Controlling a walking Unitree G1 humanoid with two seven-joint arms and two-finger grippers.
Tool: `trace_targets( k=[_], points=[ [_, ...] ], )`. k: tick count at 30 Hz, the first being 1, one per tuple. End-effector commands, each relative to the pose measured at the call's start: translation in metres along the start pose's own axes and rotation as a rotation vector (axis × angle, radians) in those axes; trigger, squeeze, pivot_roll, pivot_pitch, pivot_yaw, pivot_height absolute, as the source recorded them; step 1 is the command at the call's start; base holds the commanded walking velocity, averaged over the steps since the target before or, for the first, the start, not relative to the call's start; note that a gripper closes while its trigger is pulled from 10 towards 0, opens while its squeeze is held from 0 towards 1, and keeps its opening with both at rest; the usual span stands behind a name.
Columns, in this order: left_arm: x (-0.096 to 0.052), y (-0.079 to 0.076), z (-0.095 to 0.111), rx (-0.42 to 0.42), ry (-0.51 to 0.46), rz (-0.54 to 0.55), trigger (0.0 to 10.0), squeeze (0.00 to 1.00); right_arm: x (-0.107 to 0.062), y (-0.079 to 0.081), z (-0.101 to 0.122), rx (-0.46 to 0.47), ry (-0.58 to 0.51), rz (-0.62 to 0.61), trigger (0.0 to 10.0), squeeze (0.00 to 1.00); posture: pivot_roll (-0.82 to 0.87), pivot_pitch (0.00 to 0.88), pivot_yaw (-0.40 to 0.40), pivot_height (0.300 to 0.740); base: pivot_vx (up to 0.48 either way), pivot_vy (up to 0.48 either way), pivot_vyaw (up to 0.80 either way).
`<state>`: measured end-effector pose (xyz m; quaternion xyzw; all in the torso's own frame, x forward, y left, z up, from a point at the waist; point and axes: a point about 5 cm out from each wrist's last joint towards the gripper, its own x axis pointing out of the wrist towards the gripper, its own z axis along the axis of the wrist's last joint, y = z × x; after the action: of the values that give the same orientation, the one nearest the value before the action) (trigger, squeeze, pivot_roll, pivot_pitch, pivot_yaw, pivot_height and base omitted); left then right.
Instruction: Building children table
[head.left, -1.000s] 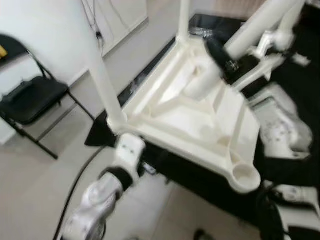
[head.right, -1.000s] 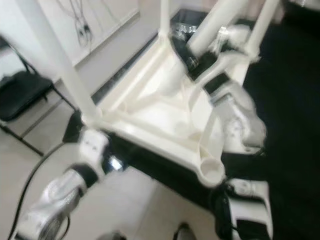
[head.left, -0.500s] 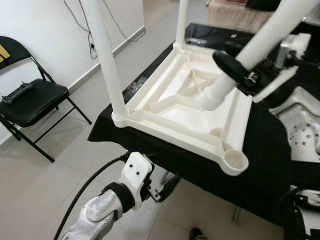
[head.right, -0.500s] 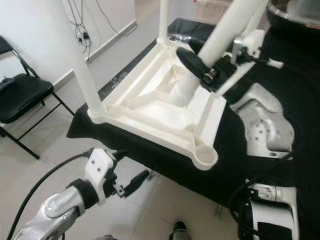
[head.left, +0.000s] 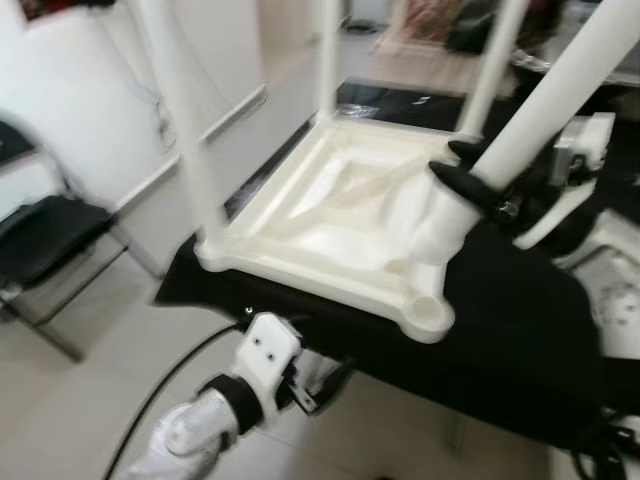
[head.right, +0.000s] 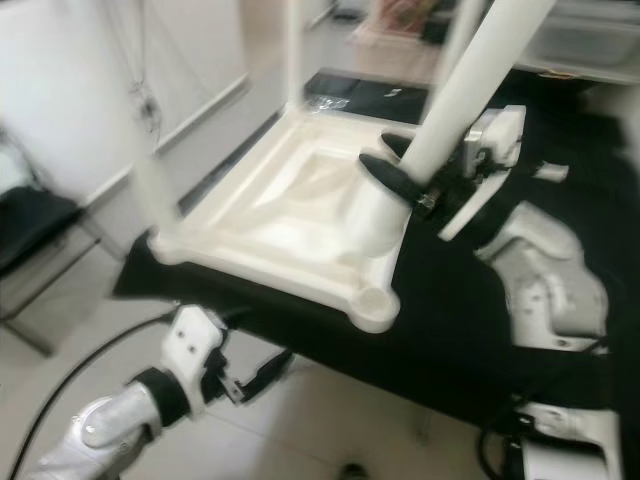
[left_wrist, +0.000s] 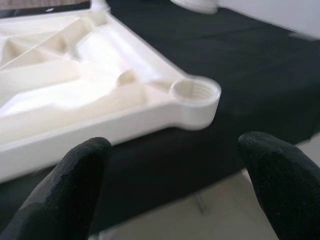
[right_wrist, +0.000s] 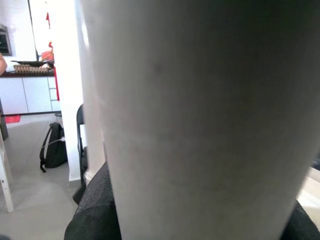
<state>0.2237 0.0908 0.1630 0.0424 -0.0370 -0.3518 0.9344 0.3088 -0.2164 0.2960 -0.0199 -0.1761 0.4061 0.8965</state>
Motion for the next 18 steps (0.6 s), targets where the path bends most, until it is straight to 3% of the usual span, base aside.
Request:
trace_targets(
  k=[1, 6, 18],
  points=[
    [0.001, 0.003, -0.007, -0.005, 0.033, 0.033, 10.0, 0.0, 0.0, 0.001, 0.001, 0.0, 0.007, 0.014, 10.0, 0.0, 0.06, 0.199, 0.009, 0.74, 0.0, 0.0, -0.8],
    [0.001, 0.008, -0.007, 0.002, 0.028, 0.059, 10.0, 0.0, 0.002, 0.003, 0.003, -0.036, 0.019, 0.043, 10.0, 0.0, 0.06, 0.198, 0.001, 0.74, 0.0, 0.0, -0.67],
    [0.001, 0.007, -0.01, 0.019, 0.052, 0.093, 10.0, 0.0, 0.011, 0.019, -0.006, -0.028, 0.045, 0.133, 10.0, 0.0, 0.06, 0.201, -0.007, 0.74, 0.0, 0.0, 0.0]
  ],
)
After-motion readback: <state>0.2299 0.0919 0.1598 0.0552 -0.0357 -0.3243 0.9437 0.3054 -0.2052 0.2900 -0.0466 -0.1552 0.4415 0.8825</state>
